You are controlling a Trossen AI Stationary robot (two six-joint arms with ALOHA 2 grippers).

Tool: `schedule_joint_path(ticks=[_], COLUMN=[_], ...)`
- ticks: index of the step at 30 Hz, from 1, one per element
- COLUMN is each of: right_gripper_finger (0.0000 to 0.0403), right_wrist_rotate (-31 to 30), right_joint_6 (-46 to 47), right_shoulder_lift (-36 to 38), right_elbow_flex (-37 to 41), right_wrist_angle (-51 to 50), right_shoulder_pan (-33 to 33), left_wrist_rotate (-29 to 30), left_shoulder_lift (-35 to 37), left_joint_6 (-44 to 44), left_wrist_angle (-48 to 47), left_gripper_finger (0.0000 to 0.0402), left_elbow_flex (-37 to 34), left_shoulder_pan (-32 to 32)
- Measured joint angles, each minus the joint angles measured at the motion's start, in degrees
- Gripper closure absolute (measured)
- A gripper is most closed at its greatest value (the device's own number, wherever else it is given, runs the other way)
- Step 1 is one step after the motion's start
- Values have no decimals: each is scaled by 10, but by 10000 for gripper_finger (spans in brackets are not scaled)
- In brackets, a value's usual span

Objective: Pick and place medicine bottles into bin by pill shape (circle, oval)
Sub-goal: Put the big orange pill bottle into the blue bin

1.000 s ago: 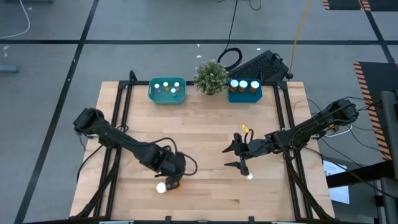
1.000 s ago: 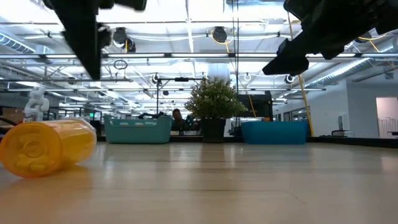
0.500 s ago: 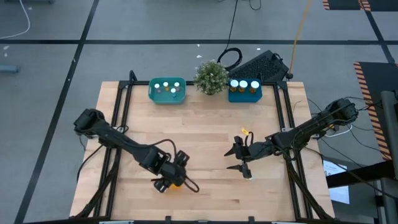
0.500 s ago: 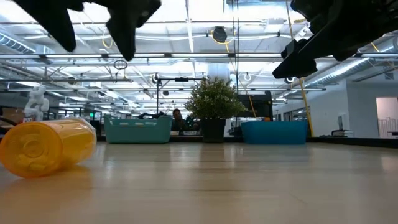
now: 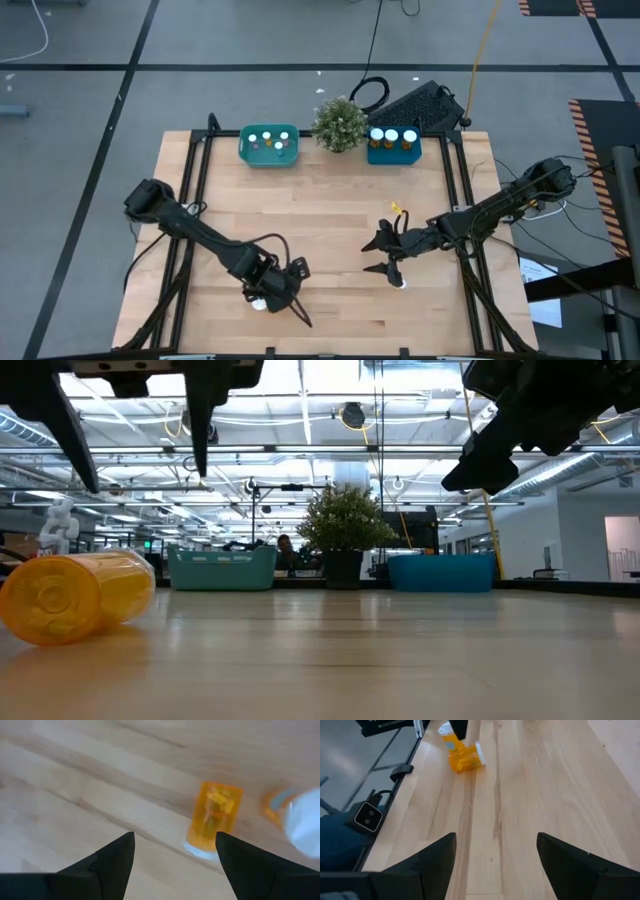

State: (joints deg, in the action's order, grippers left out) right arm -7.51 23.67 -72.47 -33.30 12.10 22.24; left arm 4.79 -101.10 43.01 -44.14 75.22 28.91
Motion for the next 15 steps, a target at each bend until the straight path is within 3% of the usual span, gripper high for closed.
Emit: schedule_joint_path(ticks=[7,10,15], right_gripper_finger=[133,133,133], right_wrist_rotate=[-16,-16,-34], right_joint_6=[18,13,14], right_shoulder_lift=[0,0,0], right_elbow_flex=[0,0,0], right_wrist_angle=[-1,1,2], right_shoulder_pan=[4,8,7], left_wrist_rotate=[-6,-16,-19], left_shoulder_lift=[-1,-1,-1], left_joint_6=[-79,-80,-174], left_wrist_angle=[-18,-44,-61], left_gripper_finger=[126,145,178], left_elbow_flex=[0,0,0], left_shoulder_pan=[-11,4,-6])
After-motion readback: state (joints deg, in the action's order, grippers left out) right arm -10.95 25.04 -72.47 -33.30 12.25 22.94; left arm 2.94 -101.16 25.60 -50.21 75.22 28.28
